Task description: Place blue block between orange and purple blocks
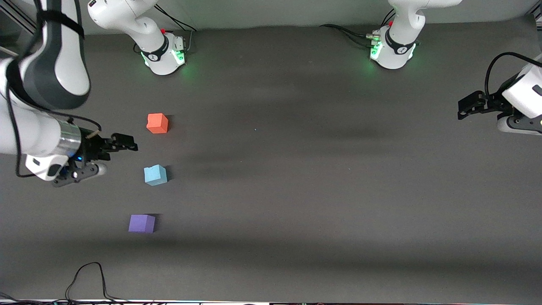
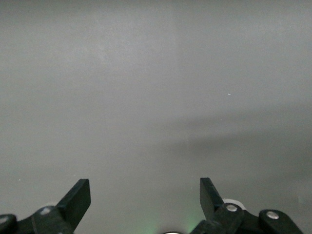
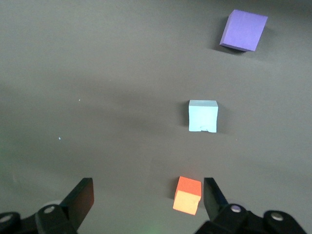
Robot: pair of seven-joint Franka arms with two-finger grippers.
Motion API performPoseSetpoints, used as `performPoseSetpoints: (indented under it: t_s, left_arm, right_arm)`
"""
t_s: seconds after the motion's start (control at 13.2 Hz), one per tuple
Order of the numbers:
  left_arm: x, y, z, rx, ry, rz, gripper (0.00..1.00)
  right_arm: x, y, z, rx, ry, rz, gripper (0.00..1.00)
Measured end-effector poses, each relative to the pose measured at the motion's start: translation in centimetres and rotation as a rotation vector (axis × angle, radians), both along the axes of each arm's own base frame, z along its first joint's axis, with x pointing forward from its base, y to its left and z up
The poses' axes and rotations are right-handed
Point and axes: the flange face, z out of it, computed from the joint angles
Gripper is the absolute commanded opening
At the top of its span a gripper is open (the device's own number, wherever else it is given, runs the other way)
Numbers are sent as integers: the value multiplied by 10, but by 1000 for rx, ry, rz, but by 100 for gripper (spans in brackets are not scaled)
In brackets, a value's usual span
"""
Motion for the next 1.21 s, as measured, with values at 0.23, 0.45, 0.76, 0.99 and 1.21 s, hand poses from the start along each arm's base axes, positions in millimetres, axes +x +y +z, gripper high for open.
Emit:
performPoseSetpoints:
  t_s: [0.23, 0.45, 0.76, 0.99, 1.21]
  left_arm:
    - [0, 0, 0, -1, 0, 0, 100]
    - [0, 0, 0, -1, 0, 0, 100]
    - [0, 0, 0, -4, 0, 0, 100]
    - [0, -1, 0, -4, 0, 0, 100]
    - [0, -1, 0, -5, 0, 0, 100]
  right_arm:
    - [-7, -1, 24, 18, -36, 8, 100]
    - [-9, -1, 33, -26, -54, 30, 100]
    - [-13, 1, 35, -47, -36, 45, 100]
    - [-33, 14, 44, -64, -20, -4, 100]
    - [-58, -3, 46, -76, -4, -49, 100]
